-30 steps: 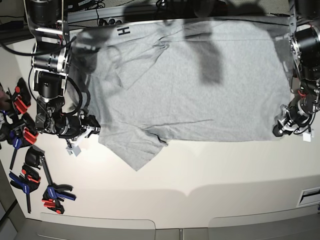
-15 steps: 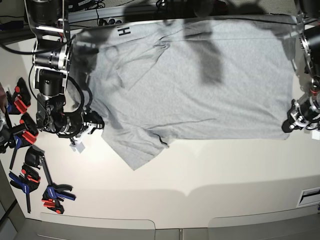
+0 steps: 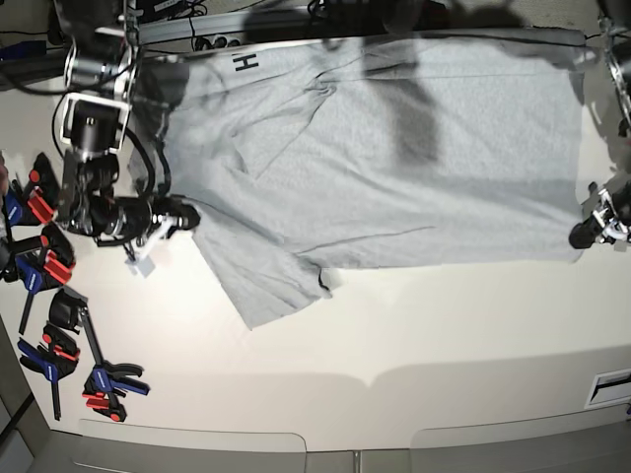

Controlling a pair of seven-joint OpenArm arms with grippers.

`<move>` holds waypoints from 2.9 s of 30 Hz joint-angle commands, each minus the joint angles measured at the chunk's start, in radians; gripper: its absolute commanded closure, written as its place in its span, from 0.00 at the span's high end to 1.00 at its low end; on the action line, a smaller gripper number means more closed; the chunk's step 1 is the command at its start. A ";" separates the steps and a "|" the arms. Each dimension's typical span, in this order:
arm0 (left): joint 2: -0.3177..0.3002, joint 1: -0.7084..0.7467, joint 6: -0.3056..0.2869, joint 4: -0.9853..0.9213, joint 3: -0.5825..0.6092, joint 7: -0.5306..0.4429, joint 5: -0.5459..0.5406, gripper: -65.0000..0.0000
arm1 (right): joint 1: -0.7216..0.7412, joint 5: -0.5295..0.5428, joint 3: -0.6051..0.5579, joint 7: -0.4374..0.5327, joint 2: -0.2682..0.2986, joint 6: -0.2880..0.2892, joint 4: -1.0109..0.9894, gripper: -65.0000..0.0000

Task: Fold the T-shirt properly
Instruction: 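Fold the grasped side edge over toward the collar with both grippers, then release the fold and move the right gripper to the folded sleeve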

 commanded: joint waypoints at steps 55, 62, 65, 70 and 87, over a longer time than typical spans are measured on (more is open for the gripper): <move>-0.098 0.644 -0.011 0.510 -0.252 0.226 -0.275 0.21 | -0.457 0.098 0.452 -0.156 -0.009 0.006 0.486 0.25; -0.098 0.645 -0.011 0.566 -0.440 0.226 -0.275 0.28 | -0.412 0.113 0.452 -0.131 0.046 0.002 0.487 0.38; -0.098 0.645 -0.011 0.590 -0.497 0.224 -0.275 0.28 | -0.354 0.154 0.452 -0.083 0.056 -0.005 0.487 0.38; -0.097 0.645 -0.011 0.597 -0.508 0.207 -0.275 0.28 | -0.224 0.156 0.451 -0.036 -0.002 0.003 0.487 0.37; -0.097 0.645 -0.011 0.597 -0.508 0.208 -0.275 0.28 | -0.151 -0.476 0.072 0.278 -0.235 -0.204 0.481 0.38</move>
